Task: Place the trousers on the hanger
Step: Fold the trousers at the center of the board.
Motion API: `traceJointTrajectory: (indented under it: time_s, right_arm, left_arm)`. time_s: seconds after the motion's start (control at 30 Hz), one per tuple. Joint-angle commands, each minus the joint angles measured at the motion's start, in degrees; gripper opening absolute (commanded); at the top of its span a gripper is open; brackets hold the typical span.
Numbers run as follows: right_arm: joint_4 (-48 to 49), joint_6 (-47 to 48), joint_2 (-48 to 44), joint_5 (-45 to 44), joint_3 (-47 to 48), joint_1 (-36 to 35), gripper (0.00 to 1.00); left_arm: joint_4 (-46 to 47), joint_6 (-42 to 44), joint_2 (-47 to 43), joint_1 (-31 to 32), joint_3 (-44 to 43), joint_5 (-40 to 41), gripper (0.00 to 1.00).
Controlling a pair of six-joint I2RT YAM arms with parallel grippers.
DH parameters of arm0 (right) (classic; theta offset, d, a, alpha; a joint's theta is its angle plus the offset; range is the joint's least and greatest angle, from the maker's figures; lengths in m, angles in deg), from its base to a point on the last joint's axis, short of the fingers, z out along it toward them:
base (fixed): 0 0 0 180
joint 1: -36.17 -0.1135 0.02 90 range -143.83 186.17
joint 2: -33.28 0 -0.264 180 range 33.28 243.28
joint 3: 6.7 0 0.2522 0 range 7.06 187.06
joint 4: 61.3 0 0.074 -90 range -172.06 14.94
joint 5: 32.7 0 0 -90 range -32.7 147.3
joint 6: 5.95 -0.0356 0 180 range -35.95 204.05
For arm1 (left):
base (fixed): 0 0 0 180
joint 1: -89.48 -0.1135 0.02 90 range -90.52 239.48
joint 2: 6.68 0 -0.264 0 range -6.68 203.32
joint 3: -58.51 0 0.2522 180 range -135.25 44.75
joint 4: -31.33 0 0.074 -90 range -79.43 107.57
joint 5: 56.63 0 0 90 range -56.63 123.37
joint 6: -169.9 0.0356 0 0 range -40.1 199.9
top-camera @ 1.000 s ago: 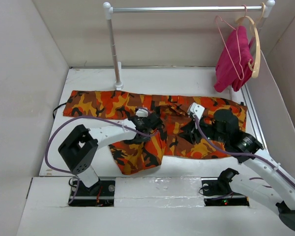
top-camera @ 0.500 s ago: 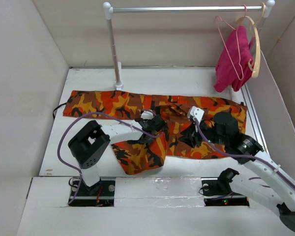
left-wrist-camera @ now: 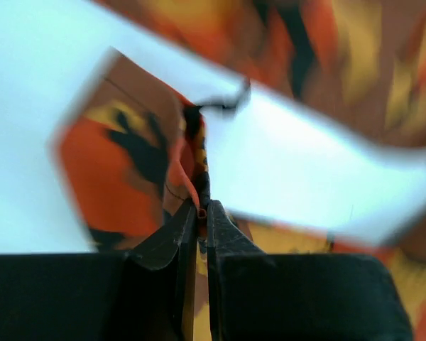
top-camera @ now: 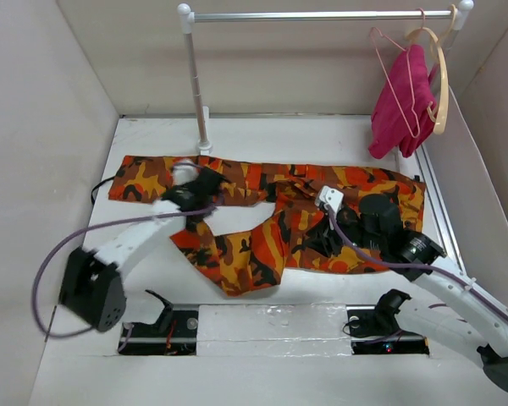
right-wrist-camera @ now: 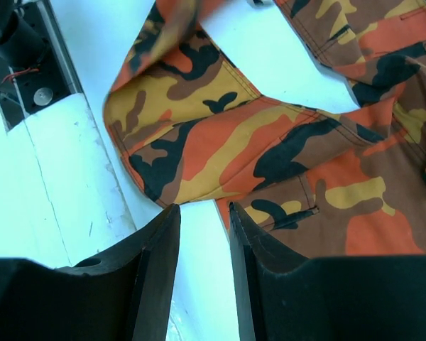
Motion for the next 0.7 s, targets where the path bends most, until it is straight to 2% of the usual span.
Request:
traceJointTrajectory:
  time_s: [0.0,0.03,0.07,0.13,0.17,0.23,0.33,0.37,0.47,0.5,0.57,0.6,0.67]
  right_arm:
    - [2.9,-1.3,-0.1,-2.1,0.0,-0.4,0.39]
    - [2.3,-1.8,0.1,-2.8,-0.1,-0.4,0.39]
    - [0.3,-2.2,0.2,-4.3,-0.1,-0.4,0.4]
    - [-2.3,-3.3,-0.1,-9.7,-0.5,-0.4,0.41]
    - [-4.4,-4.0,-0.1,-11.3,-1.2,-0.4,0.45]
    - [-8.2,-8.3,-1.5,-15.9,-2.1,0.2,0.51]
    - [-13.9,-13.9,-4.5,-20.3,-4.9,4.2,0.67]
    - [-13.9,-13.9,-5.5,-20.4,-4.9,4.2,0.67]
    - [-19.3,-16.7,-8.8,-23.5,-6.9,8.9,0.69]
    - [-21.1,-17.8,-9.5,-27.2,-7.0,11.9,0.7]
    - [-24.5,-19.5,-9.9,-29.3,-7.7,15.1,0.75]
    - [-24.9,-19.5,-9.6,-30.0,-7.8,16.8,0.75]
    - [-24.7,-18.8,-8.3,-29.1,-8.4,21.9,0.73]
  left_arm:
    - [-3.3,2.5,-13.8,-14.2,1.5,3.3,0.0]
    - [-1.8,7.3,-16.5,-19.3,2.0,1.4,0.0]
    - [-0.4,10.0,-21.6,-30.4,2.3,-4.1,0.0]
    - [2.5,15.3,-25.4,-41.1,2.3,-9.4,0.0]
    - [2.5,16.4,-27.6,-49.8,1.8,-13.2,0.0]
    - [1.1,17.6,-28.2,-55.3,-0.2,-15.3,0.0]
    - [-3.4,14.2,-28.4,-56.7,-7.2,-10.9,0.0]
    - [-3.4,13.5,-28.3,-56.7,-7.2,-10.5,0.0]
    - [-6.3,10.6,-25.8,-56.7,-17.3,-8.1,0.0]
    - [-6.8,9.6,-24.9,-56.7,-22.9,-8.1,0.0]
    - [-6.9,8.9,-22.8,-56.7,-28.6,-9.1,0.0]
    - [-6.7,8.4,-22.2,-56.7,-33.4,-9.5,0.0]
    - [-5.9,8.5,-20.5,-56.7,-37.4,-11.7,0.0]
